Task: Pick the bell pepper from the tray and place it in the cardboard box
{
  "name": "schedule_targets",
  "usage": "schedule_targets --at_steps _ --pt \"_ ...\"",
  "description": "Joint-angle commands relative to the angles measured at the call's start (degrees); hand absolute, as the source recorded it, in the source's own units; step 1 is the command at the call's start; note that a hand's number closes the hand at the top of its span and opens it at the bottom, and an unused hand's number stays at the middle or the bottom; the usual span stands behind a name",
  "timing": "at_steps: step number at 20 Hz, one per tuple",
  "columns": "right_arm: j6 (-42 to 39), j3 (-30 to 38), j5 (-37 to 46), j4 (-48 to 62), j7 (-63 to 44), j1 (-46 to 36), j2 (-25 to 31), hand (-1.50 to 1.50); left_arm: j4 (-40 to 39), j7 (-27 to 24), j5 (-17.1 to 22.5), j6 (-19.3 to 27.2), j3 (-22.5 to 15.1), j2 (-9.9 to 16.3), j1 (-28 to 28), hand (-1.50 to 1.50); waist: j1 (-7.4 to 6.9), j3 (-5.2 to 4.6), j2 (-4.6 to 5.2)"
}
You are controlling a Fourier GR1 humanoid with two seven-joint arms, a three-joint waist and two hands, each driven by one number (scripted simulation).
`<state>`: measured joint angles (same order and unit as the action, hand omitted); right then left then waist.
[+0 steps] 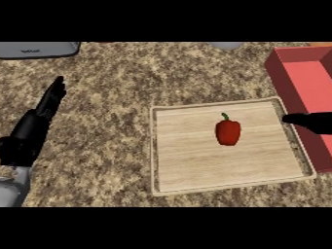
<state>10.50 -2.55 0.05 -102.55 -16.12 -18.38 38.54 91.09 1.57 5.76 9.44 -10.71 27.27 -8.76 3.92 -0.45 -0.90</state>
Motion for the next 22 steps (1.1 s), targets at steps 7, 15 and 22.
schedule_targets --at_steps 7,15,22 --pt "-5.1 1.2 12.1 -10.3 0.5 11.6 10.8 -1.5 0.2 -1.7 0.7 -8.6 -0.7 1.4 -5.2 0.0 -3.19 0.42 0.81" --pt "-20.6 -8.1 14.6 -17.0 -17.5 8.0 18.2 -1.5 -2.3 -5.0 -0.5 -10.3 -1.2 0.0 -5.1 0.0 -4.83 0.22 0.97" --pt "-34.8 -18.9 10.1 -18.6 -36.6 -5.9 15.6 -1.5 -2.2 -6.6 -2.7 -9.1 -2.6 -2.8 -4.1 0.0 -6.33 0.19 1.14"
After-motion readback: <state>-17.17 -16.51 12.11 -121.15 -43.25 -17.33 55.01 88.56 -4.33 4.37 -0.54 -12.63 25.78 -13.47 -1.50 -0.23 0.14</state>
